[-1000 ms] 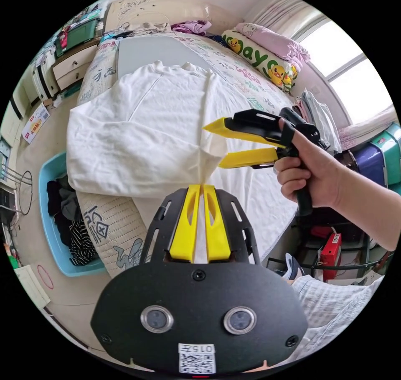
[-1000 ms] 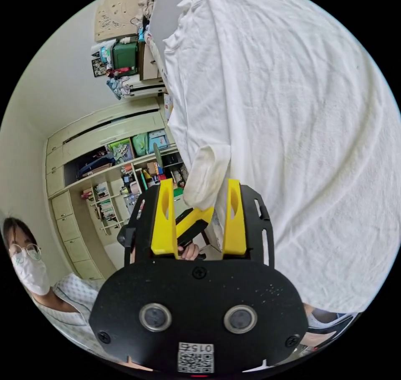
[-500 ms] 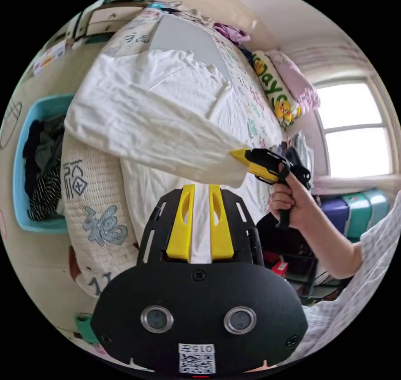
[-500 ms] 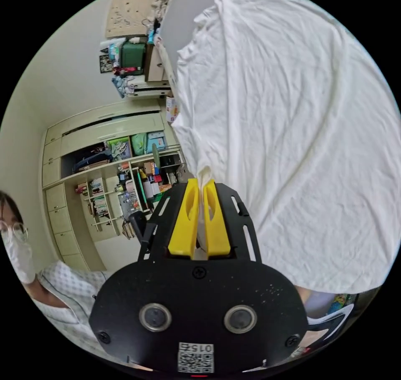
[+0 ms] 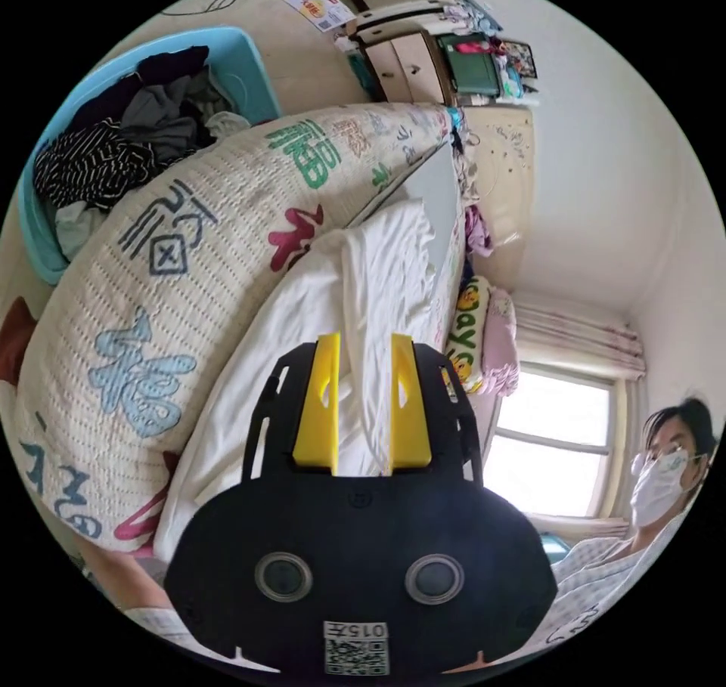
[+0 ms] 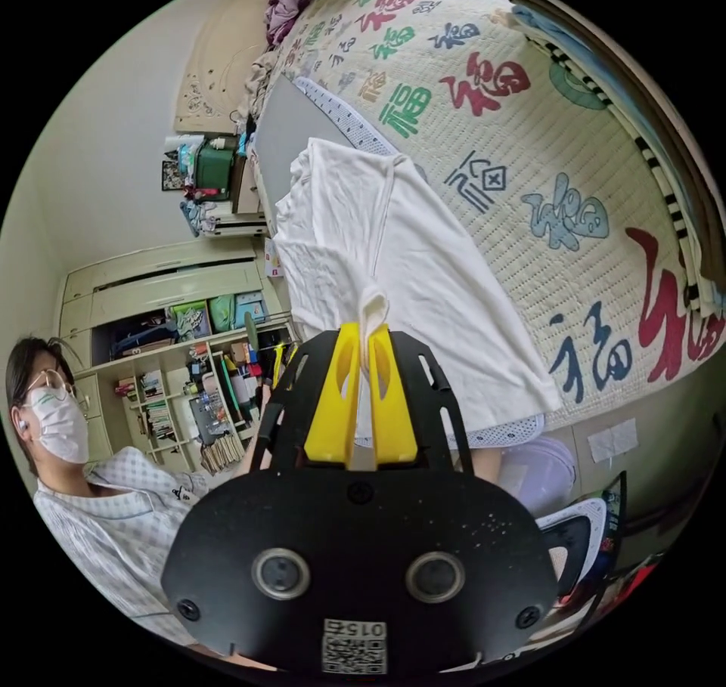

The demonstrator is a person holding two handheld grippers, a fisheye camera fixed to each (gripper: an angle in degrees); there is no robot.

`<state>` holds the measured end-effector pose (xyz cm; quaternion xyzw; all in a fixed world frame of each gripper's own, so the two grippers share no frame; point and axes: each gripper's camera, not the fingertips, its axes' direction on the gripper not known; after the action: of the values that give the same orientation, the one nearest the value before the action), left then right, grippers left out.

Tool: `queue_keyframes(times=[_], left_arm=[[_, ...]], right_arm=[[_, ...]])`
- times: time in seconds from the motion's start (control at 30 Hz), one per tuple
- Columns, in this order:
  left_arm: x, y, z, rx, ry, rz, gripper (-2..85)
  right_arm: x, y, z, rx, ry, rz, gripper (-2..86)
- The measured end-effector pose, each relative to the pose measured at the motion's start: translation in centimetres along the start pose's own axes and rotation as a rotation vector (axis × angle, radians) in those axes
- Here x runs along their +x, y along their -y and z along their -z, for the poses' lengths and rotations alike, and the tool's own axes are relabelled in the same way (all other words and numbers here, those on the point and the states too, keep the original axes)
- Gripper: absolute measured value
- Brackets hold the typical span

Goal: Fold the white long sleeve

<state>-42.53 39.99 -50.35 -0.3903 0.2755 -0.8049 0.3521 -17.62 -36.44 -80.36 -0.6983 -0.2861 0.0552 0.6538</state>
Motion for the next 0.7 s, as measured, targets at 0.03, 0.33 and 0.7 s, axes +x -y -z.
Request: queue_keyframes(times=[0.03, 0.33, 0.7], left_arm=[[0.0, 0.6, -0.2, 0.010, -0.013, 0.003, 10.1], [-0.5, 7.7, -2.5, 0.032, 0.012, 0.048, 10.0], [-2.9, 11.0, -1.5, 0.108, -0.024, 0.104, 1.1]], right_arm=[[0.5, 0.1, -0.5, 0.000, 0.007, -0.003, 0.3], [1.3, 0.9, -1.5, 0.033, -0.019, 0.011, 0.4], [1.5, 3.1, -3.5, -0.008, -0.121, 0.038, 0.5]])
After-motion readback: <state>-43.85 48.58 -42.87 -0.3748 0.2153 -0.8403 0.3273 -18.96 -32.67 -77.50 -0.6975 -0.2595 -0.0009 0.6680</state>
